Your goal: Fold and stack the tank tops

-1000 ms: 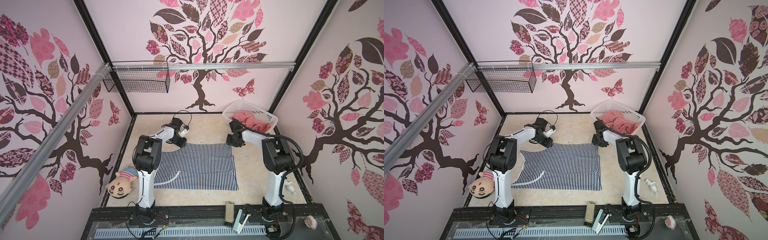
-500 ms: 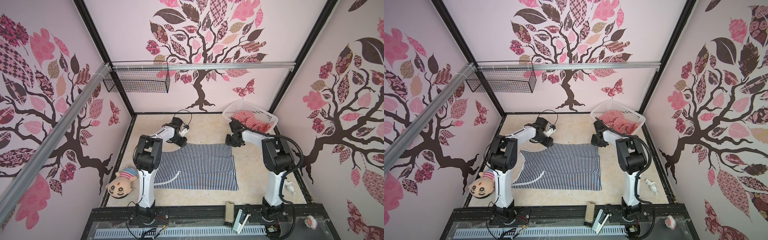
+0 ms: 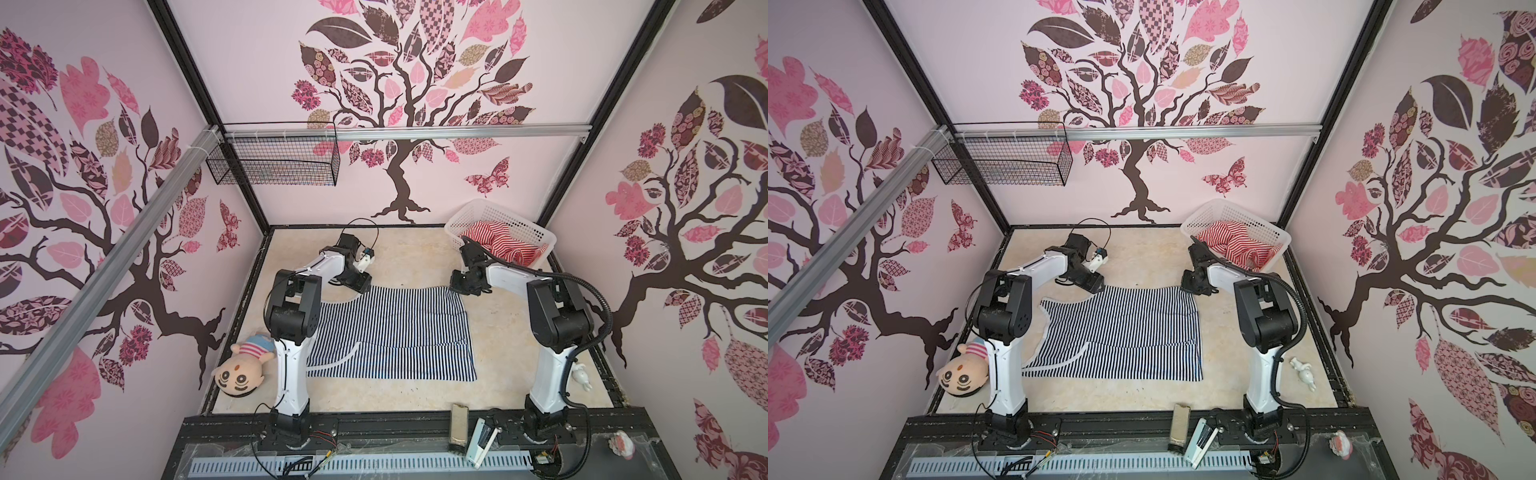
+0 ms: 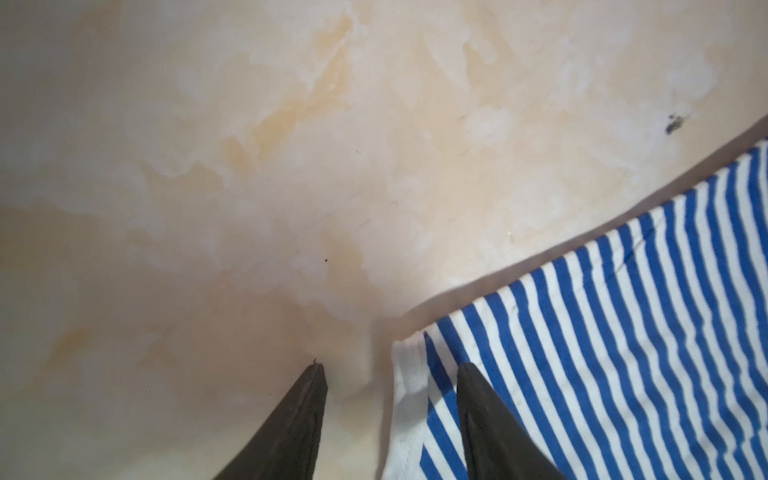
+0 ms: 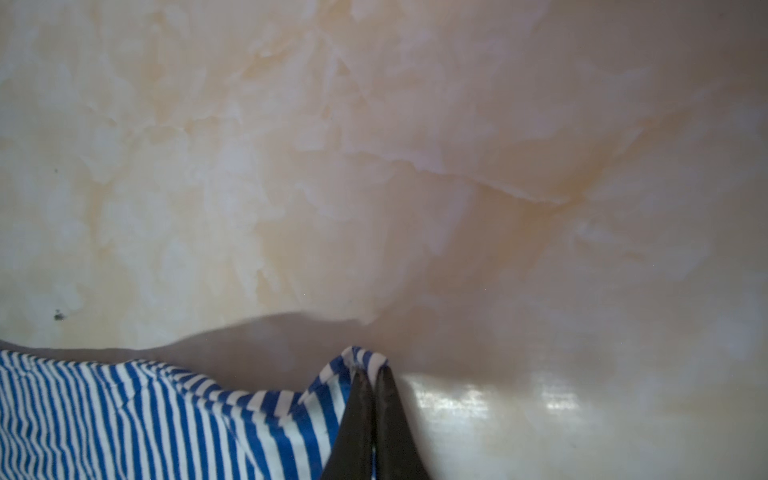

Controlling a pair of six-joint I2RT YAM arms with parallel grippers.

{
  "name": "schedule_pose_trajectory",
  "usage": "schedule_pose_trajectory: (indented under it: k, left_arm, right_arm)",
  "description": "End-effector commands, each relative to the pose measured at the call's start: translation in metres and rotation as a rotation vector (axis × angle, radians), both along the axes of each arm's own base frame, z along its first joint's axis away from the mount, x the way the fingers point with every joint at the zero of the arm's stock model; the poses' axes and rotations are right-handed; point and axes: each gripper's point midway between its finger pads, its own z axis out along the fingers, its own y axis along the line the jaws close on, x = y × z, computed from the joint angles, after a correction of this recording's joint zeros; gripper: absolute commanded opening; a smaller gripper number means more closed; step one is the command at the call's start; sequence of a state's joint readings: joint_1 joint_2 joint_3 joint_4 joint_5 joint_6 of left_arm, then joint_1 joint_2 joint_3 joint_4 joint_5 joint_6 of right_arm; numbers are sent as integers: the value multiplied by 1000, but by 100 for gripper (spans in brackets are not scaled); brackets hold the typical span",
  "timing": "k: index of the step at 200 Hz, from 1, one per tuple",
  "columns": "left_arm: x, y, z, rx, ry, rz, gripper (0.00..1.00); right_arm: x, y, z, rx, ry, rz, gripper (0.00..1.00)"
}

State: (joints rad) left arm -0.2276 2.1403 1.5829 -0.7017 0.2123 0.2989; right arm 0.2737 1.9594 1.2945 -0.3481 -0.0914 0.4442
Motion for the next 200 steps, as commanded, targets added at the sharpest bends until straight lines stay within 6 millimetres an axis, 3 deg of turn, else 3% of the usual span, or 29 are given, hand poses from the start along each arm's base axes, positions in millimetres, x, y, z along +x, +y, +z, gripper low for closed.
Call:
schedule_pose_trajectory:
  k: [1, 84, 137, 167, 200]
  left_arm:
    - [7, -9, 4, -43, 8, 2, 53]
    - [4, -18, -2, -65, 64, -21, 32]
    - [4, -16, 4, -60, 53, -17, 0]
    - [5, -11, 20, -58, 12, 8, 0]
    - [-7, -10, 40, -88, -36, 10, 0]
  right_arm:
    - [2, 8, 30, 27, -68, 25, 0]
    - [-1, 14, 47, 29, -93, 45, 0]
    - [-5, 18, 55, 18, -111, 52, 0]
    - [-12, 7, 57, -14, -110, 18, 0]
    - [-26, 2, 58, -11, -123, 6, 0]
